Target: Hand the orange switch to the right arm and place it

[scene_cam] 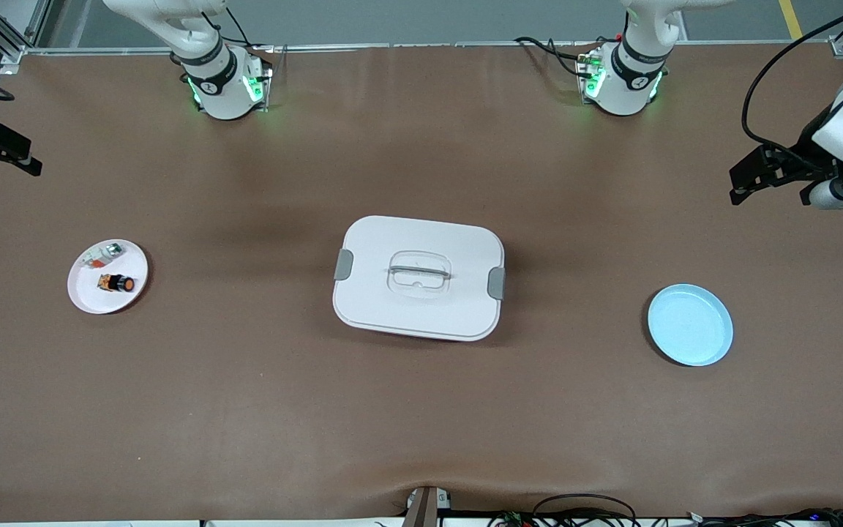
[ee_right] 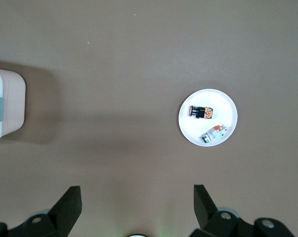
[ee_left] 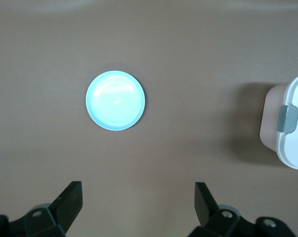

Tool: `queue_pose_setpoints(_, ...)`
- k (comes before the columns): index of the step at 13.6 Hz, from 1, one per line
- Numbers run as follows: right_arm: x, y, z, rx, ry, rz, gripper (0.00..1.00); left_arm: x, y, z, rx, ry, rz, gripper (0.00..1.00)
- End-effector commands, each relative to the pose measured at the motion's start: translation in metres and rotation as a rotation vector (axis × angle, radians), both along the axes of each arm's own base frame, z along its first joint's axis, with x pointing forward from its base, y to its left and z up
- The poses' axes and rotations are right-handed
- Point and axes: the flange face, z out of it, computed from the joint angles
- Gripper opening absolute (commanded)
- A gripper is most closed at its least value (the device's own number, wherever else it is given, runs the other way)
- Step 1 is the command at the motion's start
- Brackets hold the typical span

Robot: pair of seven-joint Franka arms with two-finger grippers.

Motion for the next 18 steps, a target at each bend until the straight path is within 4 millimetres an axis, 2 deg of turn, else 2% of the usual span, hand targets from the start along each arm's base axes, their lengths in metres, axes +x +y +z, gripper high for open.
queue_pose_setpoints(1,-0.009,-0.003,0.006,0.016,-0.020,-0.031,1.00,-0.008,-0.003,0.008,-0.036,0.000,-0.038,1.00)
queue_pose_setpoints(4,-0.009,-0.005,0.007,0.014,-0.019,-0.095,1.00,-0.008,-0.003,0.008,-0.049,0.003,-0.032,1.00)
queue_pose_setpoints(18,-0.008,-0.007,0.007,0.028,-0.025,-0.095,1.00,-0.008,0.008,0.012,-0.022,0.021,0.000,1.00)
